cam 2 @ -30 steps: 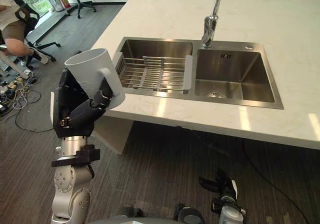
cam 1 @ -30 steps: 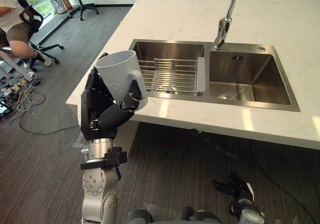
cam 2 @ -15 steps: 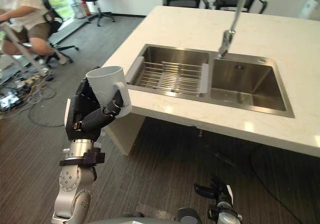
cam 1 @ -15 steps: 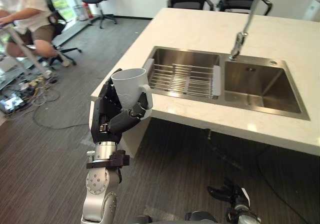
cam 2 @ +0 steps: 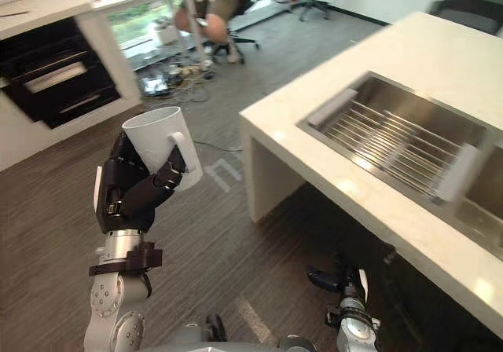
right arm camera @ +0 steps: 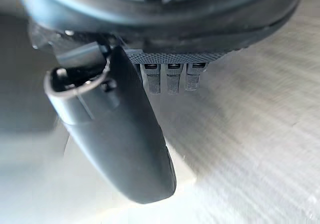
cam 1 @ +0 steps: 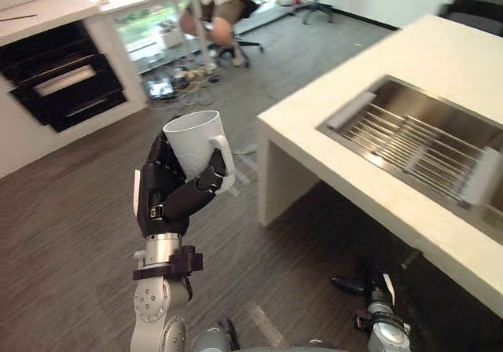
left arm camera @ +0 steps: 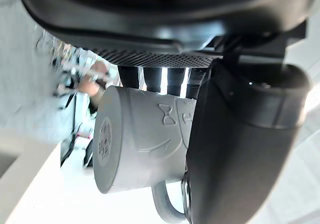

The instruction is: Walk over to the sink, pick up the cup, carry it to the dishwasher, place the cup inside the dishwasher, then close the dishwasher door

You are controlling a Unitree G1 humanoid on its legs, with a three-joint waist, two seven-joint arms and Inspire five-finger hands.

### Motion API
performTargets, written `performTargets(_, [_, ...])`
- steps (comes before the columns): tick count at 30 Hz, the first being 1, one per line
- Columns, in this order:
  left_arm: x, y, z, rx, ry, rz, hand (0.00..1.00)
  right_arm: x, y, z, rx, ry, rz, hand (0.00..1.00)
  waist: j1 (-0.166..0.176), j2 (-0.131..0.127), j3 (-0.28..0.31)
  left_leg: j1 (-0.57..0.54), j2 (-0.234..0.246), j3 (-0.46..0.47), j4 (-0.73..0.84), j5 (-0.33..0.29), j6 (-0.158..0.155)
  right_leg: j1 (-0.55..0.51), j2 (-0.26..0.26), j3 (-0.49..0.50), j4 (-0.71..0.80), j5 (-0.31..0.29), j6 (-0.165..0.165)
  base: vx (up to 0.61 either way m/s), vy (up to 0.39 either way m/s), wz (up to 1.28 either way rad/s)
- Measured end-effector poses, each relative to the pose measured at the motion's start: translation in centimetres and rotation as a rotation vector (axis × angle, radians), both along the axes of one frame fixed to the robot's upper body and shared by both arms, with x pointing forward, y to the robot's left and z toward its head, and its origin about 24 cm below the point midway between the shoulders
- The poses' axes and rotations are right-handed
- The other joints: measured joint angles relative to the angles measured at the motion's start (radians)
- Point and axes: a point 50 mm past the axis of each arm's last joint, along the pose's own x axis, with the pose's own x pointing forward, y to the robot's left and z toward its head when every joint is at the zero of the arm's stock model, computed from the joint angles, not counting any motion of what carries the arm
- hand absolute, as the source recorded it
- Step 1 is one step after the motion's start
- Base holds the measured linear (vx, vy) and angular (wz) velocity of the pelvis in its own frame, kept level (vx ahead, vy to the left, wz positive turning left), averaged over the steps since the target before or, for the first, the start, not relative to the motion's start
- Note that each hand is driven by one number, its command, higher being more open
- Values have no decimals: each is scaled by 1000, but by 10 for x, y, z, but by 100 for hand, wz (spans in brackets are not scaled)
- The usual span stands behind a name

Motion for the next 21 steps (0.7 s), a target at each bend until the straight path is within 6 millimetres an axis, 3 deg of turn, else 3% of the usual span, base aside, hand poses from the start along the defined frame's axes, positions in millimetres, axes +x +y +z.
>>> performTargets(2, [-4, 10, -4, 10, 23, 45, 30, 11, 4, 2, 9, -23, 11, 90, 3, -17, 11, -2, -62, -19, 28, -54, -7, -6, -78, -13, 81, -59, 30, 74, 296, 58])
performTargets(4, [-6, 15, -8, 15, 42, 70, 30, 13, 5, 2, 9, -20, 22, 90, 2, -24, 17, 2, -95, -36, 71, -106, 8, -18, -127, 3, 195, -81, 29, 116, 233, 46])
performTargets(6, [-7, 17, -9, 23, 50, 74, 30, 11, 8, -1, 21, -2, 29, 90, -8, -26, 21, 11, -113, -78, 111, -145, 30, -88, -154, 102, 395, -54, 0, 167, 175, 66])
performTargets(7, [-7, 18, -9, 30, 52, 72, 30, 9, 10, -5, 32, 20, 34, 90, -21, -27, 27, 31, -115, -115, 121, -164, 33, -112, -129, 189, 469, -57, 3, 238, 118, 87])
performTargets(9, [-7, 18, -8, 38, 51, 70, 30, 8, 12, -7, 26, 32, 51, 90, -25, -28, 30, 62, -115, -156, 117, -176, 30, -146, -80, 281, 472, -75, 9, 232, 66, 70])
performTargets(11, [-7, 18, -8, 44, 50, 65, 30, 11, 14, -4, 21, 19, 61, 90, -27, -30, 29, 78, -121, -199, 118, -176, 25, -185, -30, 373, 411, -78, 13, 198, 10, 66])
performTargets(13, [-5, 16, -7, 63, 44, 38, 30, 8, 12, -3, 16, 17, 60, 90, -43, -46, 20, 86, -152, -279, 114, -176, 24, -196, 15, 492, 258, -66, 32, 235, -65, 115])
performTargets(14, [-5, 16, -7, 65, 44, 38, 30, 8, 12, -3, 13, 18, 62, 90, -45, -55, 15, 87, -163, -297, 114, -177, 23, -194, 15, 503, 217, -51, 41, 247, -140, 107])
performTargets(15, [-5, 17, -6, 66, 44, 41, 30, 7, 13, -3, 11, 18, 70, 90, -42, -80, 3, 92, -185, -317, 118, -182, 14, -192, 1, 501, 138, 35, 41, 246, -204, 87])
performTargets(16, [-5, 17, -8, 62, 51, 47, 30, 7, 12, -2, 3, 14, 81, 90, -29, -81, -2, 93, -182, -333, 139, -199, -4, -176, 3, 493, 114, 65, 86, 251, -232, 74])
performTargets(18, [-8, 16, -11, 36, 65, 58, 30, 7, 10, 1, -5, 3, 93, 90, 4, -51, -16, 93, -139, -362, 149, -217, -27, -132, 41, 455, 58, 77, 67, 210, -220, 39])
performTargets(21, [-9, 15, -12, 18, 68, 67, 30, 11, 9, 6, -20, -20, 119, 90, 23, -45, -20, 102, -109, -395, 124, -216, -34, -90, 73, 420, -2, 92, 44, 121, -181, 23])
